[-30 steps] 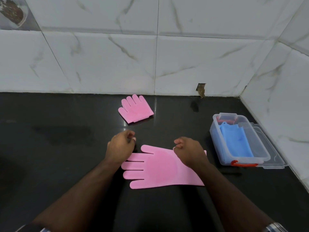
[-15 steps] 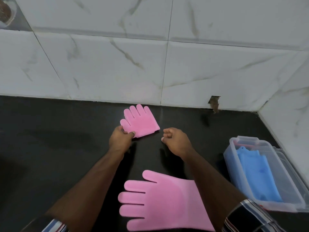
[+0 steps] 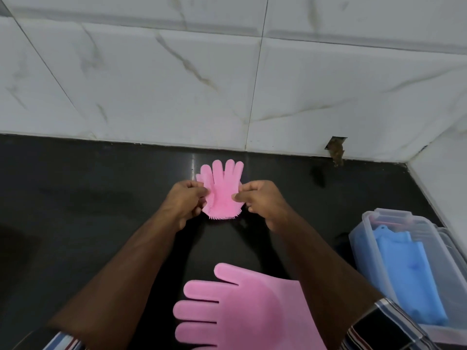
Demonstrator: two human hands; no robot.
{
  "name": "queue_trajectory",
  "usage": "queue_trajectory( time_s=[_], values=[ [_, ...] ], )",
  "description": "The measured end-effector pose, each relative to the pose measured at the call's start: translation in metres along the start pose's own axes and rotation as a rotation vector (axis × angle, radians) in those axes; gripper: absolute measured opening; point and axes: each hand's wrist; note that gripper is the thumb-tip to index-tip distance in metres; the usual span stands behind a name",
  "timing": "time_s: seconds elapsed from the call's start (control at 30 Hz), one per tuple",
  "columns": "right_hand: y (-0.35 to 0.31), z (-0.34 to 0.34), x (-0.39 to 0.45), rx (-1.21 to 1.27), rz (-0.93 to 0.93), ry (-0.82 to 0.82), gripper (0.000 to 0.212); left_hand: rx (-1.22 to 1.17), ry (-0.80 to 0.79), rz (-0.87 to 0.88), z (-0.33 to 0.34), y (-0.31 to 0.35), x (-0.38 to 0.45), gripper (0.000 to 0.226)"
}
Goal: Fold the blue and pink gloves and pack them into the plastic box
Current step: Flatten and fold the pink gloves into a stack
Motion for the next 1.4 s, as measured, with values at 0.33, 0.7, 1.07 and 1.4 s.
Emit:
queue_trajectory(
  time_s=[0.33, 0.7, 1.07, 1.4],
  values=[
    [-0.039, -0.069, -0.049, -0.225, -0.324, 0.168, 0.033, -0.228, -0.252, 0.118, 0.017, 0.001, -0.079, 0.014],
    [0.040, -0.091, -0.100, -0.874, 0.076, 0.197, 0.058, 0.420, 0.127, 0.352, 0.020, -0.033, -0.072, 0.029],
    [0.036, -0.117, -0.096, -0.799, 0.079, 0.299, 0.010, 1.460, -0.019, 0.751, 0.077, 0.030, -0.022, 0.053],
    [0.038, -0.122, -0.064, -0.825, 0.040, 0.336, 0.040, 1.549, -0.037, 0.684, 0.092, 0.048, 0.017, 0.055]
  ],
)
Point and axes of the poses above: each hand's wrist, its own x-axis towards the middle knuckle, its own z-axis out of the palm, y = z × x, and after that the axes turned 14 degrees about x, right-handed
